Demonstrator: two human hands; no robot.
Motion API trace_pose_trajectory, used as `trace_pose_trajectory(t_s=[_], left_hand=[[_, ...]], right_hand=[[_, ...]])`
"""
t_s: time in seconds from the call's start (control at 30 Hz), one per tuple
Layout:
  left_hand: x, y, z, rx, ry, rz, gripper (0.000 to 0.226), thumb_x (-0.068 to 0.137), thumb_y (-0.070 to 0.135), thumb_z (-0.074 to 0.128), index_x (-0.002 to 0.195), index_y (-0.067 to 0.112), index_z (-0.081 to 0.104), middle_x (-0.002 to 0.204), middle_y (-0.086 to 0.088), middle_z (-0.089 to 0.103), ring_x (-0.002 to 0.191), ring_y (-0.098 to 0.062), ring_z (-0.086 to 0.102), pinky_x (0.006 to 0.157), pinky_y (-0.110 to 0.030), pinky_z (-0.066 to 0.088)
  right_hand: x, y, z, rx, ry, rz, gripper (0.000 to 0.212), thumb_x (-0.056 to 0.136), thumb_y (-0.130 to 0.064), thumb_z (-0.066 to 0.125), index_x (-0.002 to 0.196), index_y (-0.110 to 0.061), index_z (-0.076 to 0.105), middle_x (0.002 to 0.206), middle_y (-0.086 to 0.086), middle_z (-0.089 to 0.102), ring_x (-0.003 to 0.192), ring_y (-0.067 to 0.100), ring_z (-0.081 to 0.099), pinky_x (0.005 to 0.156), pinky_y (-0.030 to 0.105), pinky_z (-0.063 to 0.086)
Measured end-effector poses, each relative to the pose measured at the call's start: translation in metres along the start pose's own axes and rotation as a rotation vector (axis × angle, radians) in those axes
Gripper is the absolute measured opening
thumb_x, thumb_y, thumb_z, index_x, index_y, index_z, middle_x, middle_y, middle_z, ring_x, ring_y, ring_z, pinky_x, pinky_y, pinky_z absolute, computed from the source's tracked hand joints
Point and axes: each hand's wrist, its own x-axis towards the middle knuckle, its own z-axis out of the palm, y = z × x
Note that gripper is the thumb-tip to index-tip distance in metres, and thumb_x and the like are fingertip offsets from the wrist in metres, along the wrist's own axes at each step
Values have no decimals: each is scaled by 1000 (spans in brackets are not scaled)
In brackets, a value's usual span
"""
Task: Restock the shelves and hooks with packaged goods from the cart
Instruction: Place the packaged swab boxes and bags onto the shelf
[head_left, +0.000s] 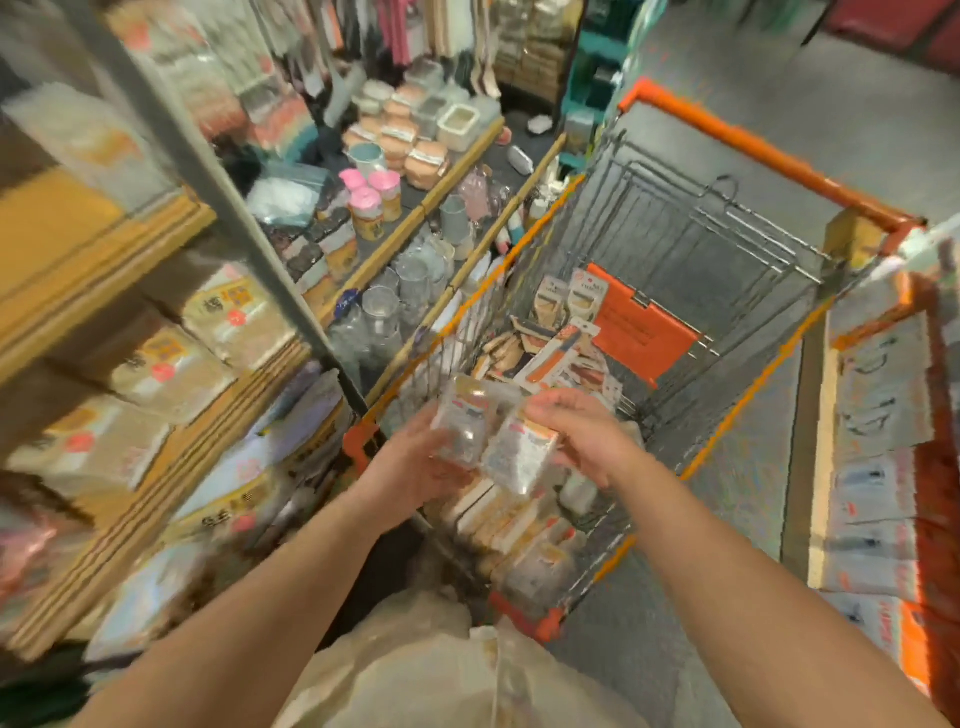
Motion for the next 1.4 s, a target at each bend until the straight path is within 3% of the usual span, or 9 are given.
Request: trace_pose_trajectory(t_s=[0.1,0.23,0.53,0.63,0.77,0.93,1.03,1.17,1.4], left_hand=[[-32,-5,-1,-5,10,60,61,76,27,68,134,19,51,123,-21,63,102,-39,62,98,-59,45],[-68,3,-9,-3,119,196,63,62,34,78,121,21,57,107,-13,70,82,-27,68,70,-37,57],[-102,67,-71,-68,404,390,91,53,36,83,132,5,50,108,-17,71,90,-31,72,73,-37,60],[-118,104,-105,-123,495,428,67,61,52,80,112,12,62,86,-6,74,75,-21,71,75,-34,57],[-140,159,-163,-79,619,552,55,69,57,68,111,23,61,115,-8,67,105,-25,65,93,-49,53],[-147,223,-210,17,719,568,15,87,25,65,100,18,61,105,-12,69,96,-27,67,90,-45,51],[-144,249,-233,-1,637,563,34,84,19,68,116,14,55,113,-13,68,104,-30,67,95,-47,50],[-126,268,-272,-18,600,546,37,94,5,58,130,7,48,117,-16,67,98,-27,69,82,-38,56],[-81,287,-291,332,691,447,50,84,2,72,128,5,49,110,-8,67,84,-15,67,63,-19,55]], right_hand=[[-8,-14,29,-37,10,-77,39,62,-50,82,90,-27,69,103,-3,69,99,19,63,77,34,52],[-12,-34,77,-27,-14,-165,54,45,-59,80,86,-26,67,96,3,71,88,25,64,75,39,48],[-2,-113,199,-145,-153,-312,24,95,-42,59,98,-18,58,93,-3,61,84,13,56,81,32,44],[8,-146,249,-169,-219,-350,20,97,-36,56,84,-22,54,82,-5,56,73,7,50,70,26,40],[27,-191,311,-245,-259,-447,20,96,-40,57,87,-23,56,78,-8,56,65,3,48,56,18,35],[44,-234,351,-230,-281,-510,51,86,-49,67,113,-6,62,103,4,66,87,13,58,76,27,43],[56,-251,358,-190,-259,-537,66,66,-60,71,104,-7,64,98,7,71,92,23,66,86,39,50],[64,-271,363,-205,-254,-548,31,91,-37,65,104,-9,63,87,4,63,73,18,56,67,28,45],[86,-259,353,-78,-281,-447,29,87,-39,69,98,-12,64,93,8,70,88,25,65,83,38,52]])
